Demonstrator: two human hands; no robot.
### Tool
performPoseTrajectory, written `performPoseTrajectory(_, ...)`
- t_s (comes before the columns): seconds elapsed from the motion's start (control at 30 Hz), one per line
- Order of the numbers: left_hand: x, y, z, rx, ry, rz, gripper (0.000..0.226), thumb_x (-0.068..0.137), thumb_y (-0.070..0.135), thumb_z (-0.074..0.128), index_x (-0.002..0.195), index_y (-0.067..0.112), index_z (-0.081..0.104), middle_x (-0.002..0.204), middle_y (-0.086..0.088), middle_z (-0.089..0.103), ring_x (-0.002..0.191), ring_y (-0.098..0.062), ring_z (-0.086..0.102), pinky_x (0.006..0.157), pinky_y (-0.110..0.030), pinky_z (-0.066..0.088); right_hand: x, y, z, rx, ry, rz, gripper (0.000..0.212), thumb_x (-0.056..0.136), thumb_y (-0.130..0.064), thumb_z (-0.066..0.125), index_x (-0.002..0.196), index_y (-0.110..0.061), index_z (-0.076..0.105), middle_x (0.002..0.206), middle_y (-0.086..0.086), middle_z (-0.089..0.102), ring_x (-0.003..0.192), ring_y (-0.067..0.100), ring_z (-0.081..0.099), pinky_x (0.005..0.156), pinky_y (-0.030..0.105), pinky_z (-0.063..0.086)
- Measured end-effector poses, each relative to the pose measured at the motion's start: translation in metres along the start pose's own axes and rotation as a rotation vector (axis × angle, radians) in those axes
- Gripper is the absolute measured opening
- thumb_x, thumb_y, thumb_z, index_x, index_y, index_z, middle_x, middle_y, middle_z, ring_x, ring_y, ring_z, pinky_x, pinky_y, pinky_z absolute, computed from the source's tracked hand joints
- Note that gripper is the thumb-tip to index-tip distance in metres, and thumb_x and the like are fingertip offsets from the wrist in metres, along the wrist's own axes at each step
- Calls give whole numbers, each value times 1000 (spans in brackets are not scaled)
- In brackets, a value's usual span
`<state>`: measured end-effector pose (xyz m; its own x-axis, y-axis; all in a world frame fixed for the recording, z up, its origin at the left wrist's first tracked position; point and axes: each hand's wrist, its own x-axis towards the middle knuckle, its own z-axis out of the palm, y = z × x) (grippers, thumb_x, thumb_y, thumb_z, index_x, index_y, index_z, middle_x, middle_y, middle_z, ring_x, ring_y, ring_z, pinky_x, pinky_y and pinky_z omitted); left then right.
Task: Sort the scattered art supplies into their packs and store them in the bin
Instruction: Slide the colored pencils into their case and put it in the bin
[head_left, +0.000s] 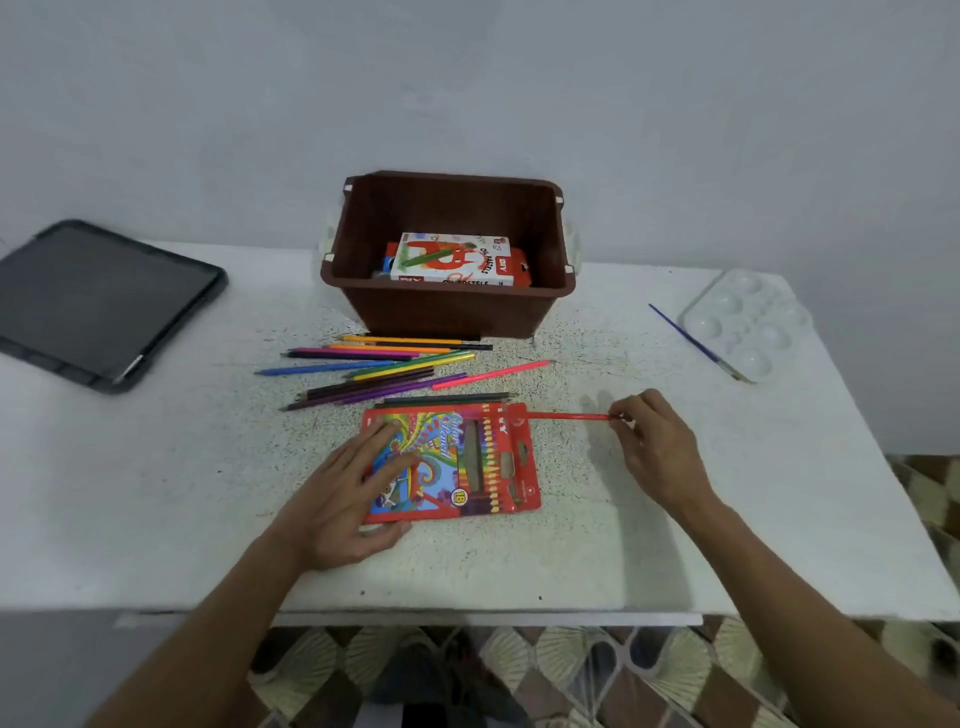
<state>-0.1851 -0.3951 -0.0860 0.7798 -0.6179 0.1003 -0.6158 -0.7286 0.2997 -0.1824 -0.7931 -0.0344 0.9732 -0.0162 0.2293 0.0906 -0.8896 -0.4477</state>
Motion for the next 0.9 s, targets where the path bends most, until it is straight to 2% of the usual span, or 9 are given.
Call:
performPoseTrajectory(0.17, -1, 0, 1, -5, -4, -12, 77, 87, 70, 49, 150, 29, 34, 163, -6, 20, 148, -25, 22, 112, -43, 31, -41, 26, -20, -38, 3, 30, 11, 87, -2, 69, 94, -10, 66, 90, 0, 55, 60, 22, 56, 53, 39, 50)
performPoseTrajectory(0.23, 0, 0, 1, -4, 6, -20, 78, 86, 72, 49, 149, 28, 35, 162, -7, 21, 148, -26, 22, 111, -45, 33, -51, 32, -25, -58, 3, 34, 12, 86, -2, 70, 94, -10, 67, 90, 0, 56, 59, 20, 55, 51, 37, 49)
performPoseTrajectory(0.37, 2, -1, 2, 56, 12, -22, 83, 83, 74, 49, 148, 25, 35, 162, -9, 20, 151, -27, 14, 117, -50, 23, -62, 34, -26, -84, -17, -2, 13, 85, -1, 70, 95, -9, 68, 91, 1, 57, 61, 20, 56, 50, 32, 47)
performPoseTrajectory(0.5, 2, -1, 3, 85, 3, -40, 85, 81, 77, 47, 148, 25, 36, 162, -10, 21, 151, -30, 14, 118, -53, 21, -65, 28, -18, -83, -56, -62, 13, 87, -3, 69, 98, -10, 67, 92, 1, 57, 61, 20, 55, 48, 35, 49)
performPoseTrajectory(0.63, 1, 0, 1, 90, 9, -52, 86, 80, 79, 45, 147, 27, 35, 161, -10, 24, 150, -32, 18, 118, -53, 20, -66, 11, -6, -63, -83, -134, 9, 91, -15, 64, 100, -13, 67, 92, -1, 54, 59, 16, 50, 46, 33, 47)
performPoseTrajectory(0.7, 2, 0, 1, 105, 10, -62, 87, 79, 80, 46, 146, 26, 37, 160, -9, 26, 149, -32, 20, 118, -51, 20, -65, 1, 3, -36, -86, -159, 14, 94, -21, 58, 101, -13, 67, 90, -1, 54, 61, 16, 49, 46, 33, 47)
performPoseTrajectory(0.83, 1, 0, 0, 102, 2, -100, 89, 76, 82, 47, 145, 25, 42, 158, -8, 31, 146, -32, 28, 114, -52, 26, -65, -20, 23, 6, -106, -218, 15, 98, -20, 55, 103, -12, 66, 86, 0, 53, 64, 19, 50, 48, 35, 46)
performPoseTrajectory(0.9, 0, 0, 0, 99, 0, -113, 90, 76, 82, 47, 145, 26, 41, 158, -8, 31, 145, -31, 30, 112, -51, 28, -65, -29, 33, 15, -126, -237, 23, 99, -25, 48, 104, -12, 66, 86, 0, 53, 65, 18, 50, 47, 35, 46)
